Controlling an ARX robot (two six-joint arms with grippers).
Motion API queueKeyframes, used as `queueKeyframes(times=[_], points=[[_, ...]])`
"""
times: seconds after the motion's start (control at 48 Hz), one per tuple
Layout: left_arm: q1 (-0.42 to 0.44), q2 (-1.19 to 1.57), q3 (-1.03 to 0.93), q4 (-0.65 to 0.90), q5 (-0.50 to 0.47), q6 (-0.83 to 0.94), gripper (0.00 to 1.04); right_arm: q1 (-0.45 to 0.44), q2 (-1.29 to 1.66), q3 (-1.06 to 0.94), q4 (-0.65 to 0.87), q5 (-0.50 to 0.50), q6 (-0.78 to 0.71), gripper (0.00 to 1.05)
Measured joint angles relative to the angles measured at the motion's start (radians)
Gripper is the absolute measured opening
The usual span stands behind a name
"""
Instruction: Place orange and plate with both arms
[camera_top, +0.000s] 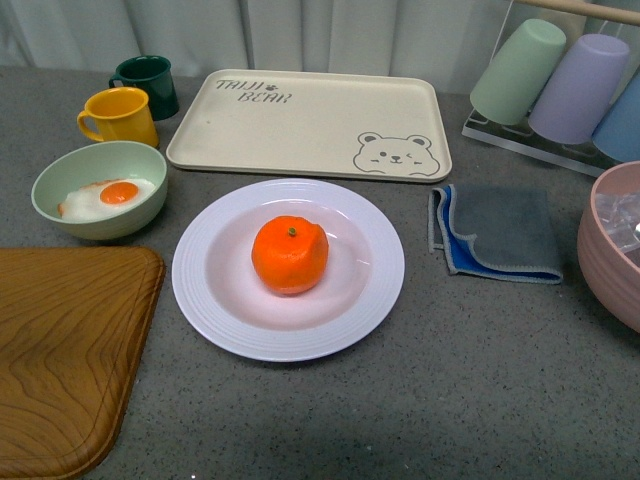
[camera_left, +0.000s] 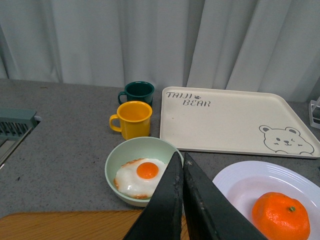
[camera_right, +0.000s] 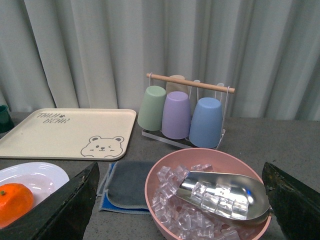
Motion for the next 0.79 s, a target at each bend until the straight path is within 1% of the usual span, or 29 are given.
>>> queueKeyframes(times=[0.083, 0.334, 0.396, 0.459, 0.542, 0.709, 0.792], points=[[0.019, -0.108, -0.019, -0.073, 0.014, 0.0, 0.04, 0.0, 0.0, 0.0, 0.0, 0.0, 0.0, 0.95], [0.055, -0.286, -0.068, -0.198, 0.054, 0.0, 0.04, 0.0, 0.0, 0.0, 0.0, 0.0, 0.0, 0.95], [0.089, -0.329, -0.077, -0.232, 0.111, 0.0, 0.04, 0.0, 0.0, 0.0, 0.0, 0.0, 0.0, 0.95], [0.124, -0.38, -0.086, -0.272, 0.132, 0.001, 0.04, 0.0, 0.0, 0.0, 0.0, 0.0, 0.0, 0.95], [0.142, -0.441, -0.094, -0.32, 0.132, 0.001, 0.04, 0.0, 0.0, 0.0, 0.0, 0.0, 0.0, 0.95], [0.142, -0.601, -0.1, -0.46, 0.136, 0.002, 0.04, 0.0, 0.0, 0.0, 0.0, 0.0, 0.0, 0.95], [0.142, -0.648, -0.1, -0.504, 0.136, 0.002, 0.04, 0.0, 0.0, 0.0, 0.0, 0.0, 0.0, 0.95]])
